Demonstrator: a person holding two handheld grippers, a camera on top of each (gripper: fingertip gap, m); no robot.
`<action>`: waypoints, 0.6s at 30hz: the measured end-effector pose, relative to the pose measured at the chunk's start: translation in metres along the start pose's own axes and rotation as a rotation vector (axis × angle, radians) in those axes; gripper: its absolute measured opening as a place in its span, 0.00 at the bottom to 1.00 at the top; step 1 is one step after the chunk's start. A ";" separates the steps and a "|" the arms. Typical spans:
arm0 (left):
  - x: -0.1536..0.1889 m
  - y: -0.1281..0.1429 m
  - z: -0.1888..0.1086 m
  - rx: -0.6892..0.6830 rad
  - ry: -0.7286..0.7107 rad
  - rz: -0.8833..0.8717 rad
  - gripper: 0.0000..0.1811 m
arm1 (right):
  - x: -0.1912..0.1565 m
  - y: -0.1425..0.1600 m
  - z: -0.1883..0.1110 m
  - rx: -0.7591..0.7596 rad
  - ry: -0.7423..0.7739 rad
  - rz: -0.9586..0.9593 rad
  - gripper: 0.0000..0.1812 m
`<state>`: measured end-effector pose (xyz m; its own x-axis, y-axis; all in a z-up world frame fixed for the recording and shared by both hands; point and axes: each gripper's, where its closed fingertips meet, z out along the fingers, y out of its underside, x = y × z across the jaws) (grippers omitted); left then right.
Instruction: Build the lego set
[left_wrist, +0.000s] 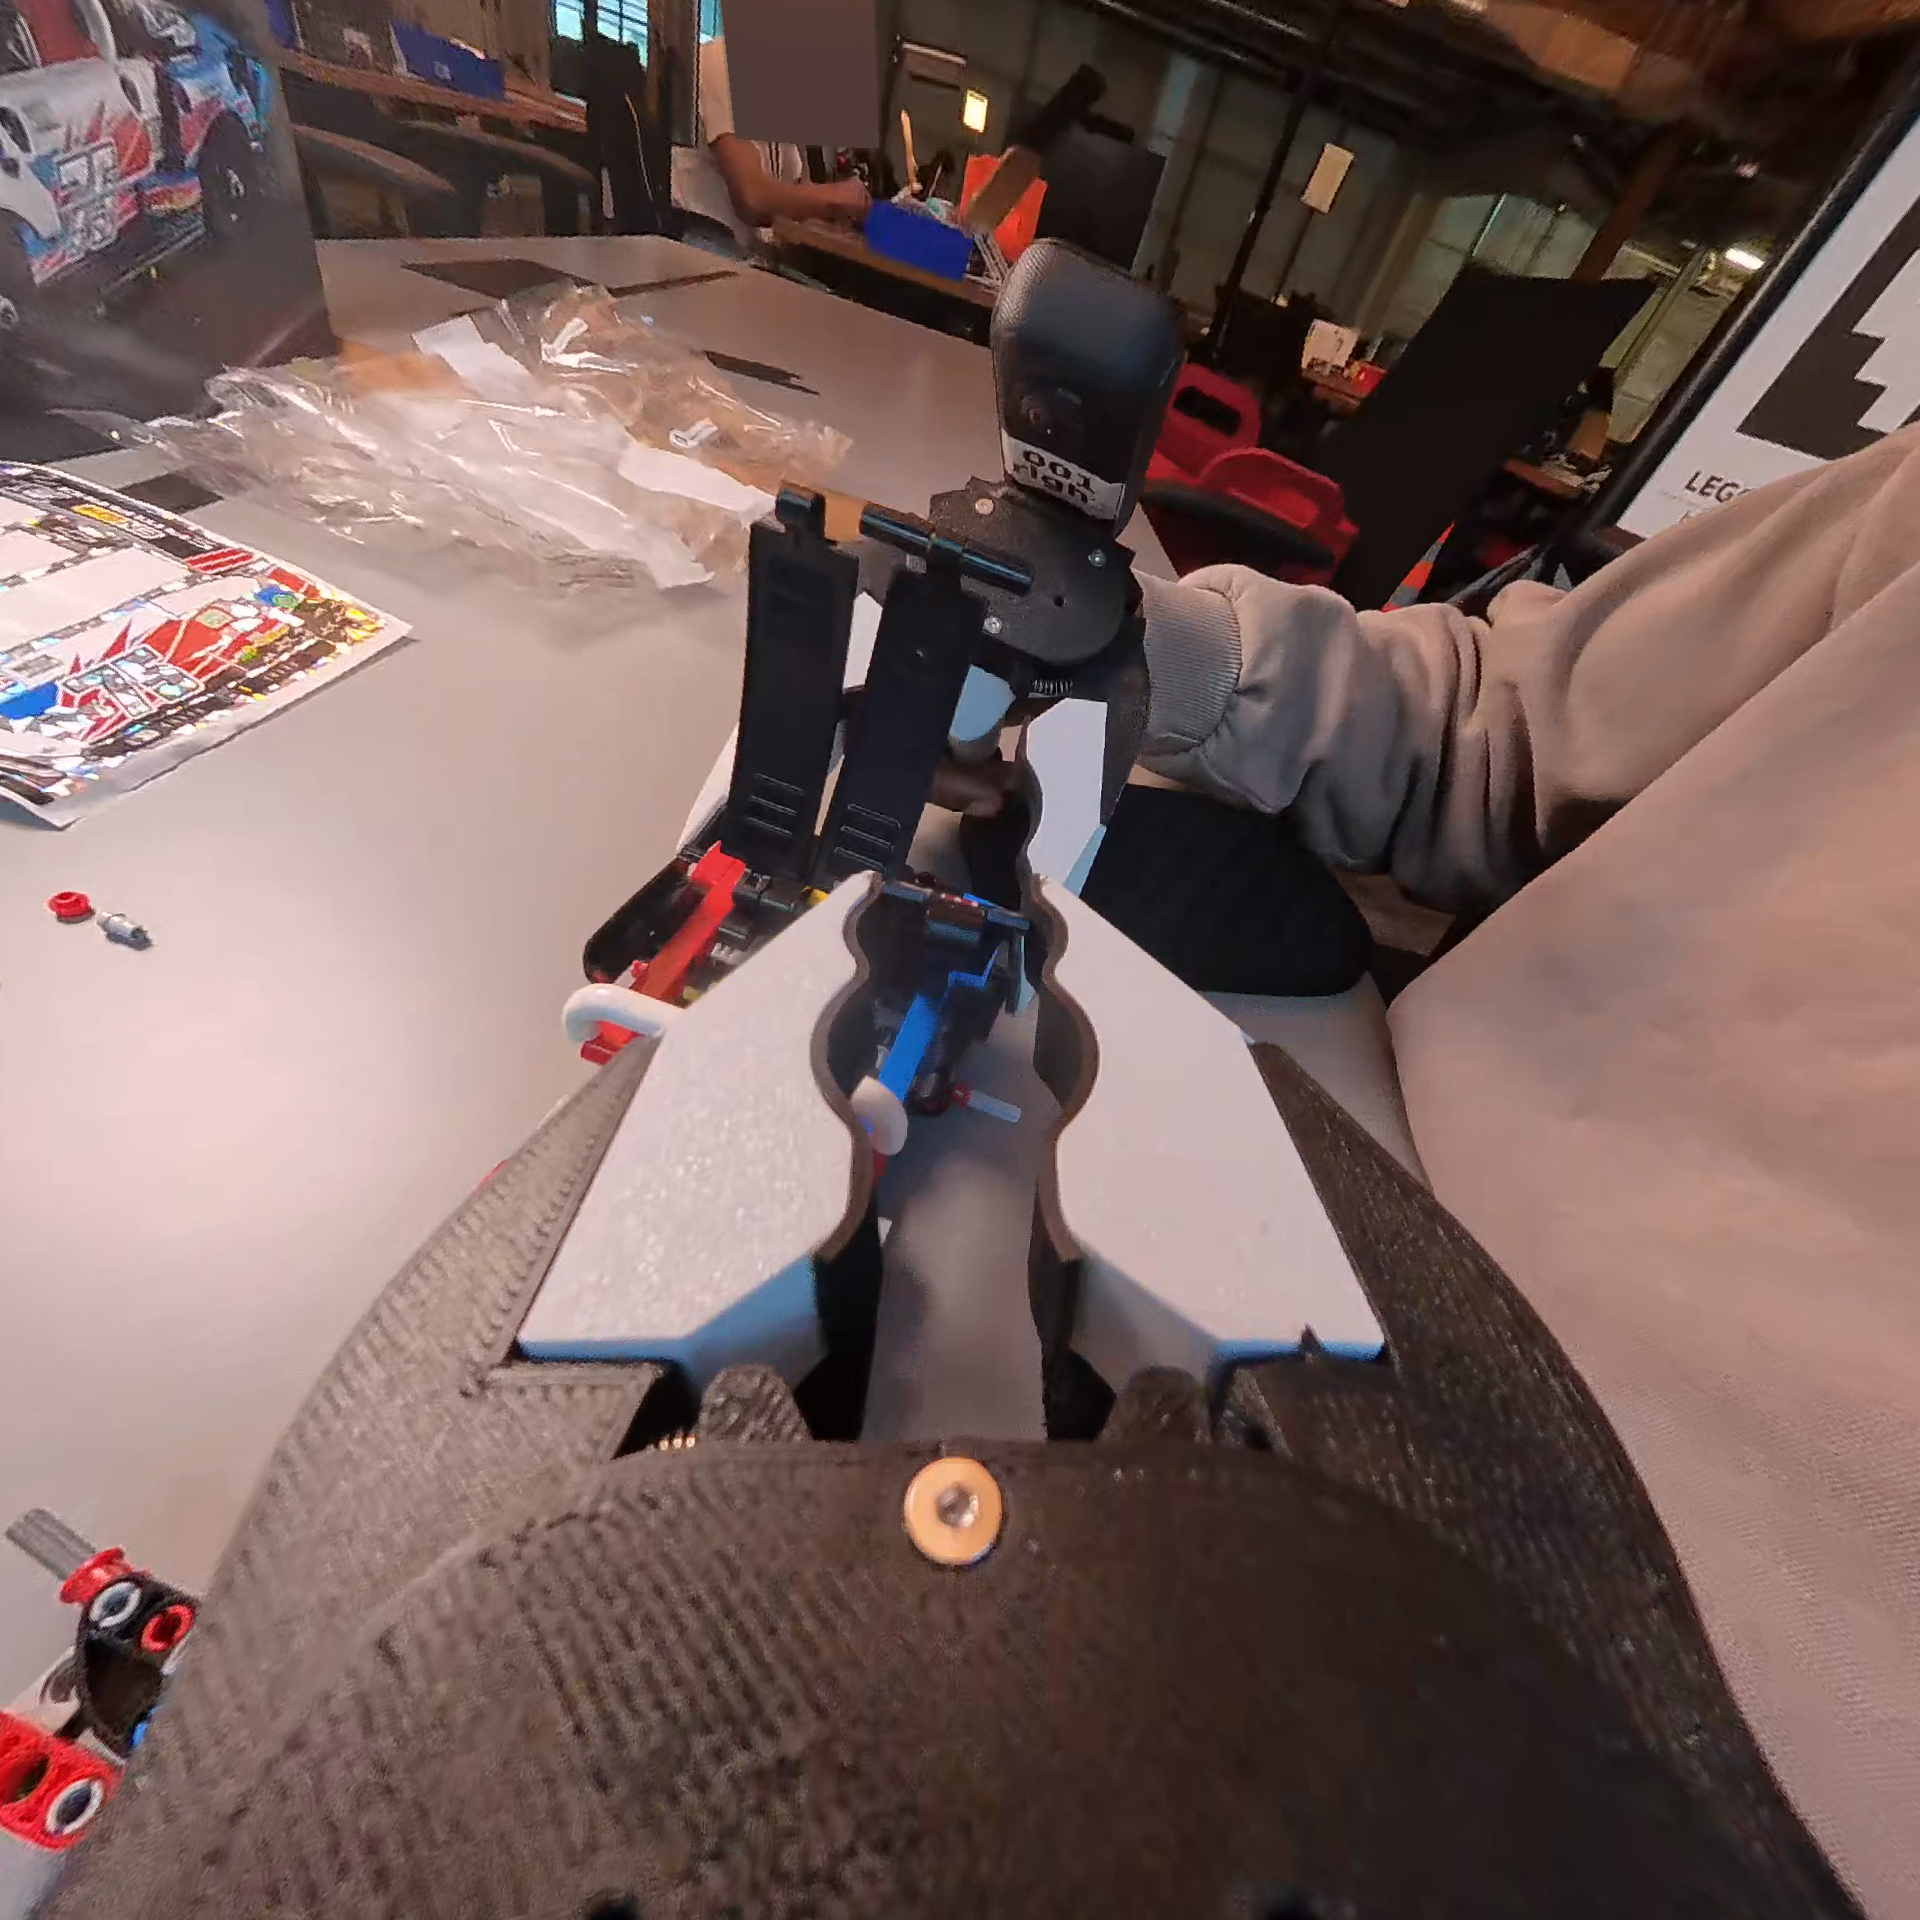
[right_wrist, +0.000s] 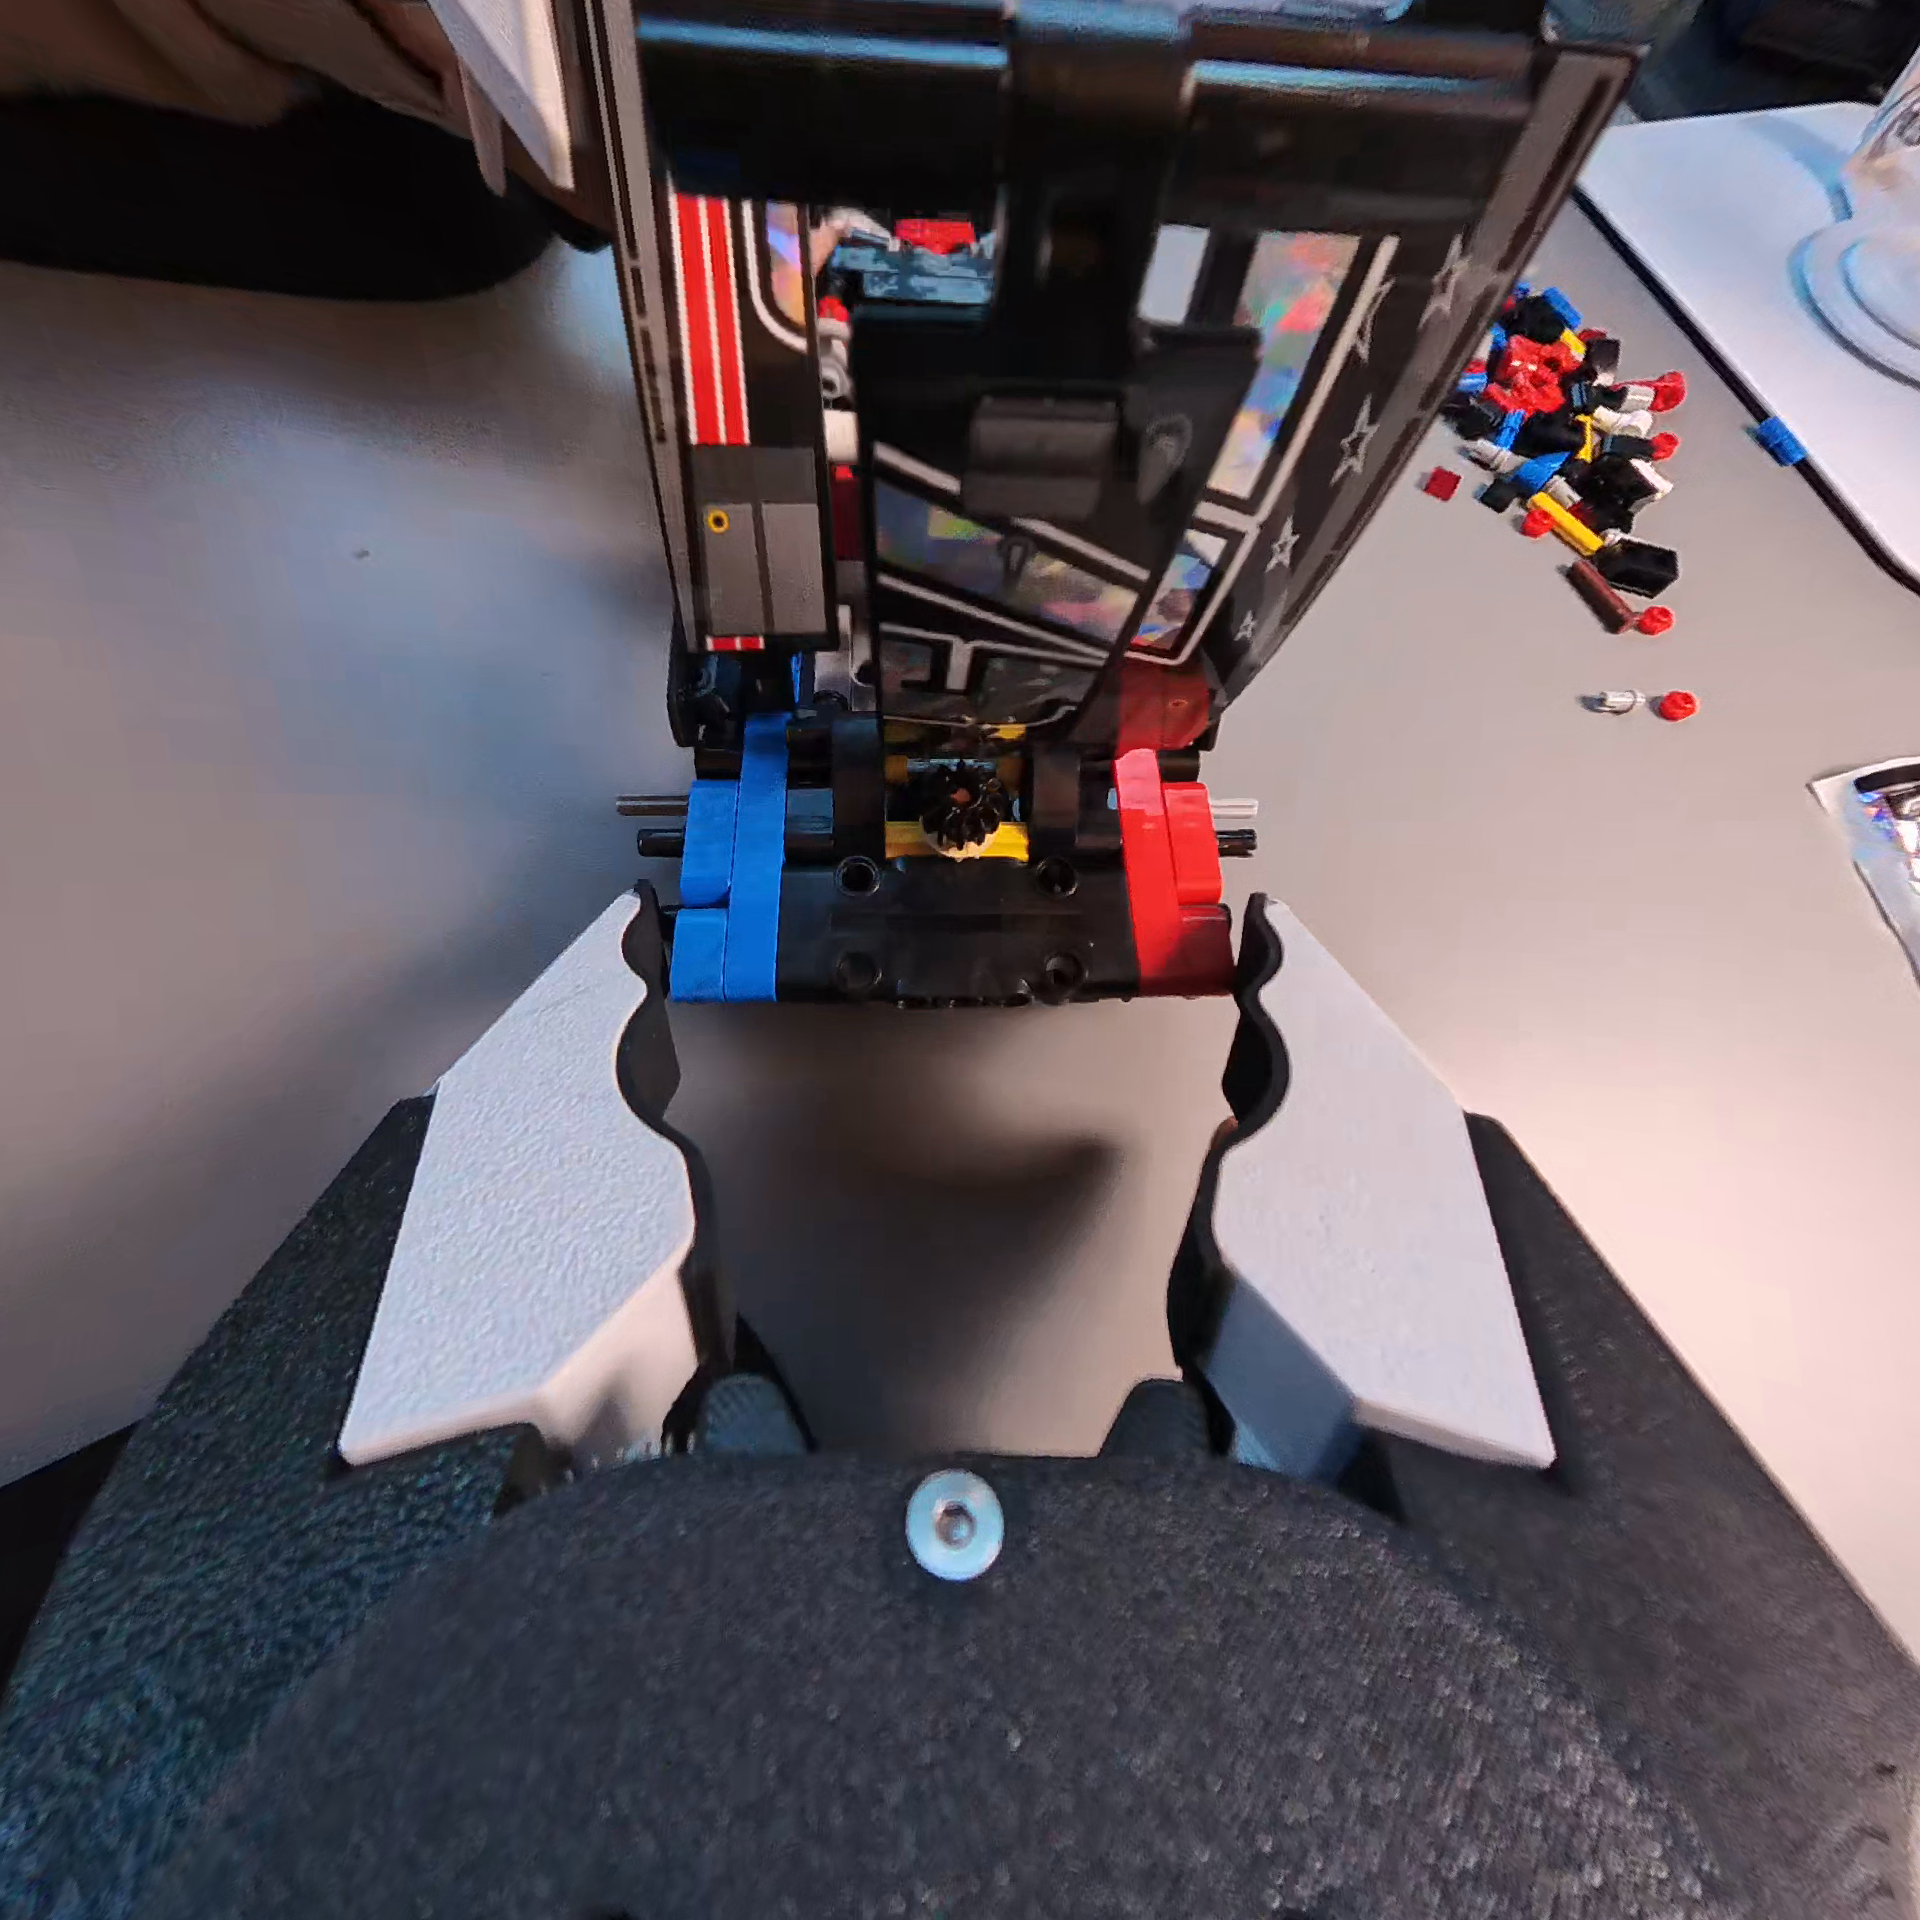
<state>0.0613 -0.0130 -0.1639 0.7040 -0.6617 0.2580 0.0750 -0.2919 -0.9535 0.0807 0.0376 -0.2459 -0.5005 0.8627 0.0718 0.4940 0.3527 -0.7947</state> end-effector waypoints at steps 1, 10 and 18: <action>0.001 0.002 0.000 -0.003 0.006 0.004 0.13 | -0.001 -0.001 -0.001 0.010 -0.005 0.002 0.58; 0.009 -0.005 0.003 0.084 0.064 0.050 0.13 | 0.005 -0.030 -0.014 0.169 -0.020 0.048 0.55; 0.004 0.004 0.003 0.027 0.060 0.109 0.13 | 0.004 -0.032 0.002 0.172 -0.008 -0.009 0.47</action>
<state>0.0660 -0.0149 -0.1675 0.6654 -0.7289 0.1612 0.0202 -0.1983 -0.9799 0.0617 0.0288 -0.2212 -0.5106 0.8565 0.0751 0.3610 0.2928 -0.8854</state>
